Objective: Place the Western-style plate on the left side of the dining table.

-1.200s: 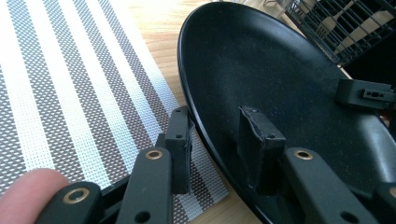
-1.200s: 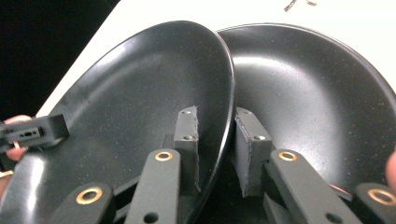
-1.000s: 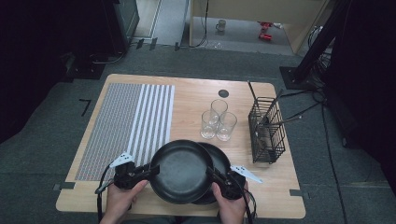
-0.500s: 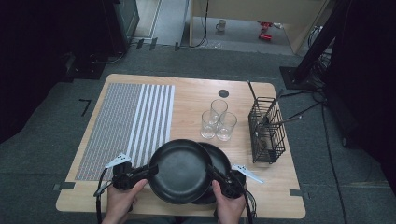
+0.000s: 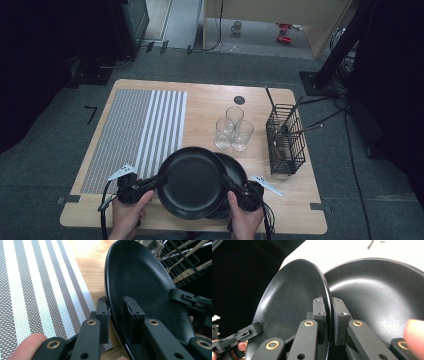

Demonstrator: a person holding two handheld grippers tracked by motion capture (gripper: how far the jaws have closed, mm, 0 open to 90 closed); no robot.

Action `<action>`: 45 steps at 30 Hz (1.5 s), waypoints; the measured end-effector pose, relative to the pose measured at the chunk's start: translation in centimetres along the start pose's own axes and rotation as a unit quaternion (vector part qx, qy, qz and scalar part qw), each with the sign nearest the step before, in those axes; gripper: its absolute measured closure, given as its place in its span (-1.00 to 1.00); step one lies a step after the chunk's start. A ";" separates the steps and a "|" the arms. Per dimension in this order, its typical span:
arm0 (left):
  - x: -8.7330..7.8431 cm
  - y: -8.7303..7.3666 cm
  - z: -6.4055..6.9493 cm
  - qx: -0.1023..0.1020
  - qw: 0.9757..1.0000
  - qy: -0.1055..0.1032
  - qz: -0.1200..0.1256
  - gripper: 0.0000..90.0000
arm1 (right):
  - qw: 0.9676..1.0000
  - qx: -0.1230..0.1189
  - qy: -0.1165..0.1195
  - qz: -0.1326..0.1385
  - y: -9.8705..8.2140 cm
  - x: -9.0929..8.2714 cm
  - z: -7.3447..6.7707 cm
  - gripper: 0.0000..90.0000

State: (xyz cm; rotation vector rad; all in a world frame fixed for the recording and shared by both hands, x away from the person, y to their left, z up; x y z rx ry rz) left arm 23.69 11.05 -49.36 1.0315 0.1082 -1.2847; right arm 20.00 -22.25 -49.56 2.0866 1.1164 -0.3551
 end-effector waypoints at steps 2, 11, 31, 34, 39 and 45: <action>-0.2 0.1 0.1 0.000 1.000 0.002 0.003 0.73 | 1.000 -0.002 0.002 0.000 0.1 -0.1 -0.1 0.86; -1.3 0.6 0.3 0.009 1.000 0.008 0.020 0.74 | 1.000 -0.002 0.013 0.001 0.8 0.1 -1.0 0.85; -4.8 2.3 -2.3 -0.001 0.997 0.036 0.068 0.75 | 0.999 -0.010 0.041 -0.026 2.5 4.0 -4.4 0.85; -5.6 2.6 -2.7 -0.001 0.996 0.043 0.076 0.75 | 0.998 -0.011 0.048 -0.035 2.8 4.7 -5.0 0.85; -6.4 2.9 -3.4 -0.003 0.995 0.050 0.084 0.75 | 0.997 -0.016 0.055 -0.042 3.2 5.7 -5.9 0.85; -7.1 3.3 -4.2 -0.006 0.994 0.056 0.092 0.76 | 0.997 -0.023 0.056 -0.048 3.6 6.7 -6.8 0.85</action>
Point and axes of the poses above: each handheld gripper's, and its own axes: x roughly forward along the jaws, y roughly out of its top, z roughly to its right, the point moved 1 cm from there along x, roughly forward along the jaws, and after that the axes turned 14 degrees about -z, right-handed, at the moved point
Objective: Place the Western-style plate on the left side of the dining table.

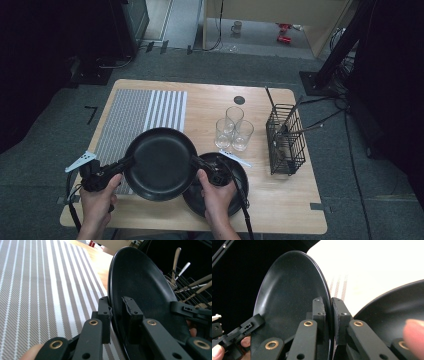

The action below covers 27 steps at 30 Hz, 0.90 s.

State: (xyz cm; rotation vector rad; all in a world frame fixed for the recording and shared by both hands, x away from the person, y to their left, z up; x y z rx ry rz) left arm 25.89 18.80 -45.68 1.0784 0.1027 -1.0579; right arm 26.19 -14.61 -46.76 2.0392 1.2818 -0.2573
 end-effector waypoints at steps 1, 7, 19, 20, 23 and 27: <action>-0.1 0.1 -0.1 0.000 1.000 0.001 0.002 0.75 | 1.000 -0.002 0.000 -0.001 0.1 0.2 -0.1 0.84; -0.4 0.4 -0.8 -0.006 1.000 0.004 0.007 0.75 | 1.000 -0.009 -0.002 -0.006 0.7 0.9 -0.8 0.84; -0.9 1.0 -2.1 -0.025 0.999 0.020 0.015 0.74 | 0.999 -0.028 -0.004 -0.024 2.1 2.6 -2.0 0.85; -0.8 1.1 -2.3 -0.026 0.999 0.021 0.014 0.74 | 0.999 -0.031 -0.004 -0.024 2.3 2.8 -2.0 0.85; -0.7 1.5 -2.6 -0.031 0.999 0.026 0.015 0.74 | 0.999 -0.030 -0.002 -0.028 2.7 3.4 -1.9 0.85; -0.5 1.9 -3.1 -0.036 0.999 0.030 0.014 0.74 | 0.999 -0.026 0.001 -0.039 3.3 4.1 -1.9 0.85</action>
Point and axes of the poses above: each handheld gripper's, and its own axes: x roughly forward along the jaws, y roughly out of its top, z roughly to its right, the point moved 1 cm from there along x, roughly forward along the jaws, and after that the axes turned 14 degrees about -z, right-handed, at the moved point
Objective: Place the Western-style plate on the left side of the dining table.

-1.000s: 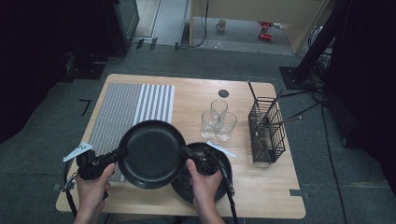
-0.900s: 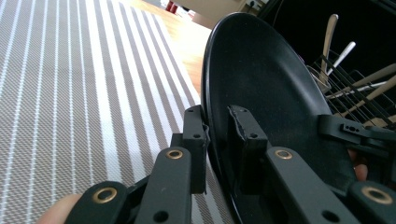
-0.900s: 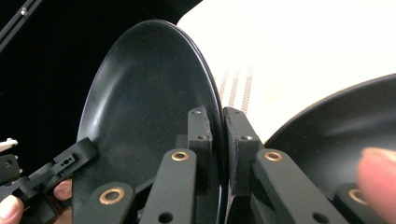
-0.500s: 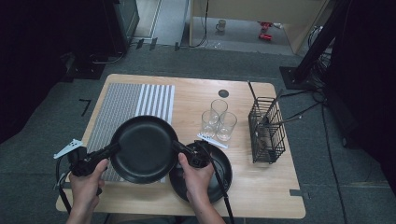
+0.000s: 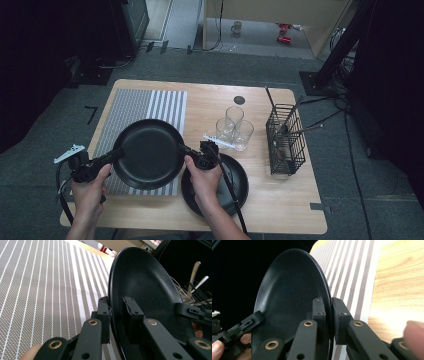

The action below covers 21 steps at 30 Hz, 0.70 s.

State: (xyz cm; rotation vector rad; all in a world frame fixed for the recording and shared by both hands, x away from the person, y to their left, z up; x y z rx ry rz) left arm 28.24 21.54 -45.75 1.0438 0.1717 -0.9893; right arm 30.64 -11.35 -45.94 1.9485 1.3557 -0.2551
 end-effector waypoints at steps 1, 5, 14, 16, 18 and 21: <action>0.1 0.1 -0.1 -0.001 1.000 0.000 -0.001 0.74 | 1.000 0.001 0.000 -0.002 0.2 0.1 0.0 0.85; 0.3 0.6 -0.4 -0.003 1.000 -0.001 -0.004 0.74 | 1.000 -0.001 -0.002 -0.005 0.9 0.4 0.1 0.85; 0.4 1.8 -1.2 0.003 1.000 0.009 -0.012 0.72 | 1.000 -0.001 0.001 -0.012 2.1 1.4 -0.2 0.85; 0.4 2.0 -1.4 0.002 1.000 0.010 -0.015 0.72 | 1.000 0.000 0.001 -0.013 2.4 1.7 -0.3 0.85; 0.5 2.2 -1.6 0.000 1.000 0.011 -0.016 0.72 | 1.000 -0.001 0.000 -0.014 2.6 2.0 -0.4 0.85; 0.5 2.4 -2.0 -0.001 1.000 0.013 -0.017 0.71 | 1.000 0.001 0.000 -0.018 3.0 2.3 -0.5 0.85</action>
Point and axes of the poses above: each handheld gripper's, and its own axes: x roughly forward along the jaws, y roughly out of its top, z roughly to its right, the point moved 1 cm from there along x, roughly forward along the jaws, and after that the axes turned 14 degrees about -z, right-handed, at the moved point
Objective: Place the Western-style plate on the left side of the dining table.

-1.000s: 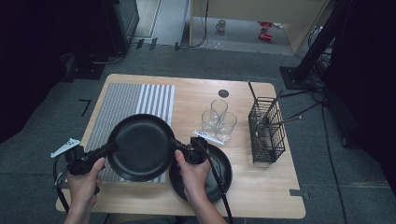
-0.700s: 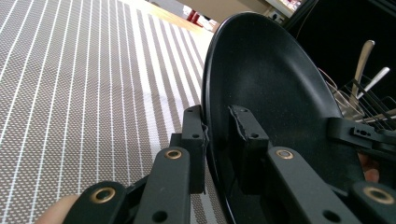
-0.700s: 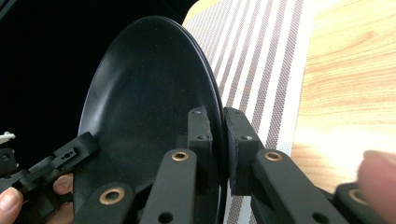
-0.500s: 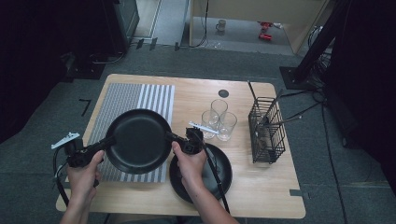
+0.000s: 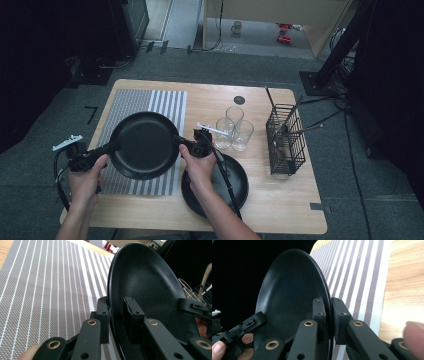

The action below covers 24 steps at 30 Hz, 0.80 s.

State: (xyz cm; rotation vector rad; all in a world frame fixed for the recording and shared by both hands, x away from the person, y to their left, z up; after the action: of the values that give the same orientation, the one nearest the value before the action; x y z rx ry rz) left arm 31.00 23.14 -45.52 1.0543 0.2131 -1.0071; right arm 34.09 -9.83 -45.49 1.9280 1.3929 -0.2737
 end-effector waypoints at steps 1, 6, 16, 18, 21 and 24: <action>0.0 0.1 -0.1 -0.001 1.000 0.000 -0.001 0.71 | 1.000 0.000 0.000 0.000 0.1 0.1 0.0 0.86; 0.3 0.4 -0.5 -0.002 1.000 0.007 -0.005 0.70 | 1.000 -0.003 -0.005 -0.005 0.6 0.7 -0.1 0.86; 0.9 1.1 -1.6 -0.010 1.000 0.011 -0.014 0.69 | 1.000 -0.005 -0.011 -0.010 1.7 1.8 -0.1 0.86; 1.0 1.2 -1.8 -0.012 1.000 0.011 -0.017 0.69 | 1.000 -0.007 -0.012 -0.011 1.9 2.1 0.0 0.86; 1.2 1.4 -2.1 -0.014 1.000 0.012 -0.020 0.69 | 1.000 -0.005 -0.013 -0.016 2.1 2.4 0.1 0.85; 1.3 1.6 -2.2 -0.018 1.000 0.011 -0.022 0.70 | 1.000 -0.002 -0.014 -0.021 2.5 2.7 0.2 0.85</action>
State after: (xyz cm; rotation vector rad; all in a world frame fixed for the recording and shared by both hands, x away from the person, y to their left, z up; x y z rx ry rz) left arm 33.68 24.34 -46.46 1.0321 0.2721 -1.0280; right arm 37.37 -8.32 -46.06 1.8871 1.4162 -0.3162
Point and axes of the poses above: each handheld gripper's, and its own axes: x roughly forward along the jaws, y roughly out of its top, z roughly to its right, the point moved 1 cm from there along x, roughly forward along the jaws, and after that the axes turned 14 degrees about -z, right-handed, at the moved point
